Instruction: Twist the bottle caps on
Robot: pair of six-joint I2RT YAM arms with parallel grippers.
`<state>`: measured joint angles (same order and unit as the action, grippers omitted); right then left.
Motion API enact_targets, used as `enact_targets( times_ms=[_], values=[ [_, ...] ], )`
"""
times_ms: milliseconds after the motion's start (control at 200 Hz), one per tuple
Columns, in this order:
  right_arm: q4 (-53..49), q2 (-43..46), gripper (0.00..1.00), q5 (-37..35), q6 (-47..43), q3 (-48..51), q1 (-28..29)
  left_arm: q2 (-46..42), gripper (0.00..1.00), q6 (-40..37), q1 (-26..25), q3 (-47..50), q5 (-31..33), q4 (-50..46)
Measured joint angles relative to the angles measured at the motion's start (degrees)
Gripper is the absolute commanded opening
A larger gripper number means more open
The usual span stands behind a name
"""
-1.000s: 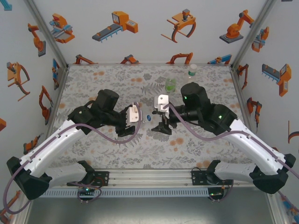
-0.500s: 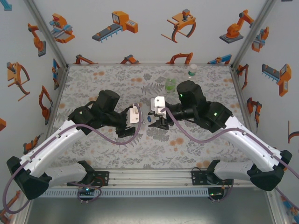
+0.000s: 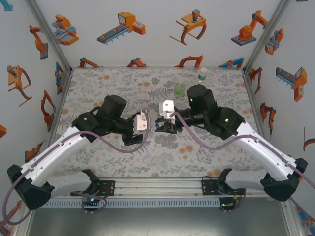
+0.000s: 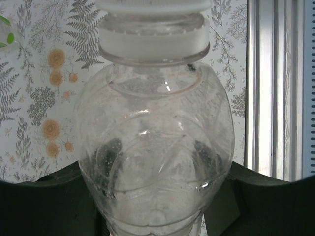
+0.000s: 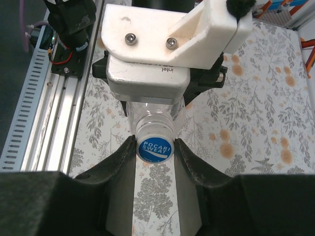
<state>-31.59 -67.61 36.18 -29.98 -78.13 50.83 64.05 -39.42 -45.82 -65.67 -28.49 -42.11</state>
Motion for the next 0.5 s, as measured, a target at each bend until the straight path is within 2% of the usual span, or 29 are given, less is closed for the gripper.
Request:
enact_targets(
  times_ms=[105, 215, 340, 496],
  values=[
    [1.5, 0.4, 0.12, -0.8, 3.8, 1.1, 0.0, 0.0, 0.00, 0.0, 0.0, 0.0, 0.2, -0.4],
    [4.0, 1.1, 0.01, -2.8, 11.6, 2.6, 0.0, 0.0, 0.00, 0.0, 0.0, 0.0, 0.9, -0.5],
    [7.1, 1.9, 0.00, -8.0, 25.4, 4.7, 0.1, 0.0, 0.00, 0.2, 0.0, 0.0, 2.8, -0.2],
    [8.8, 3.3, 0.00, -17.6, 49.2, 6.2, 0.4, 0.3, 0.00, 0.7, 0.0, 0.0, 3.8, 1.9]
  ],
)
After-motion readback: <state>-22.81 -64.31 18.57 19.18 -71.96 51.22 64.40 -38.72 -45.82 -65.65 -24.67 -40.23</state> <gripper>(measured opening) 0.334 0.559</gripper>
